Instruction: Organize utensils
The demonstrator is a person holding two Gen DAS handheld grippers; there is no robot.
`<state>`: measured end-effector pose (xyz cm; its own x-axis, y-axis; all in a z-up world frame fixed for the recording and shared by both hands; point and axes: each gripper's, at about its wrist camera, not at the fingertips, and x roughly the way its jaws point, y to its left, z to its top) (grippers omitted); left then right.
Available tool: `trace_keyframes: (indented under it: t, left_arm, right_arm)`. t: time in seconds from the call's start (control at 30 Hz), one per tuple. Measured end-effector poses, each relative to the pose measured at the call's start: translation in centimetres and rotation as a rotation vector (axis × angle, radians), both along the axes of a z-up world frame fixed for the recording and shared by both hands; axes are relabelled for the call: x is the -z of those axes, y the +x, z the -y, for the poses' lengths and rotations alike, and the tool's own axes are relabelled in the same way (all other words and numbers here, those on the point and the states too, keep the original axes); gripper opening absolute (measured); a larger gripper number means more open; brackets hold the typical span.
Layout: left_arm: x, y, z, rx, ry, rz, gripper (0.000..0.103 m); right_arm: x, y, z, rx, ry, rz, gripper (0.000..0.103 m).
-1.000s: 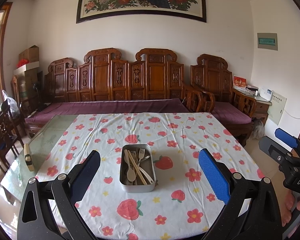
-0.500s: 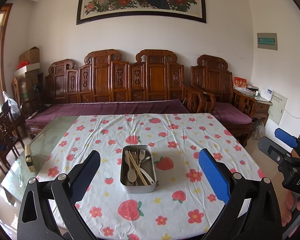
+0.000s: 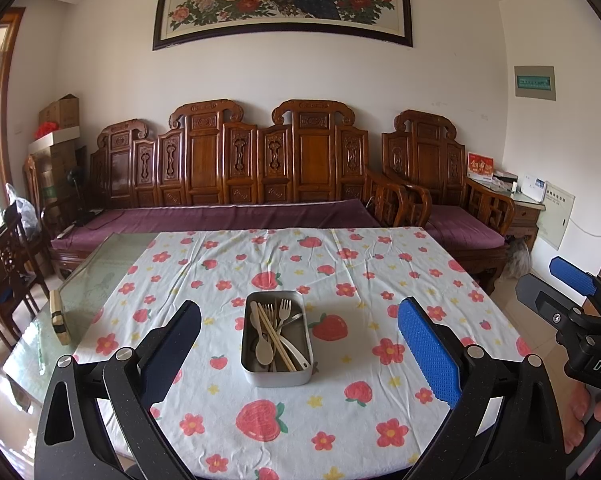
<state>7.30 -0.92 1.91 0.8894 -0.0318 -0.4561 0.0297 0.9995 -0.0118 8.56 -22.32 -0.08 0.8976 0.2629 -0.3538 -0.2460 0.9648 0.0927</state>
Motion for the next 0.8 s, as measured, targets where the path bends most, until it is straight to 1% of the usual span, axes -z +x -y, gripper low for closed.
trace_keyframes:
  t: [0.8]
  left_arm:
    - [-0.30,-0.07,0.07,-0.002,0.003,0.003,0.095]
  right_arm:
    - [0.07,-0.03,-0.09,0.001,-0.002,0.000,0.100]
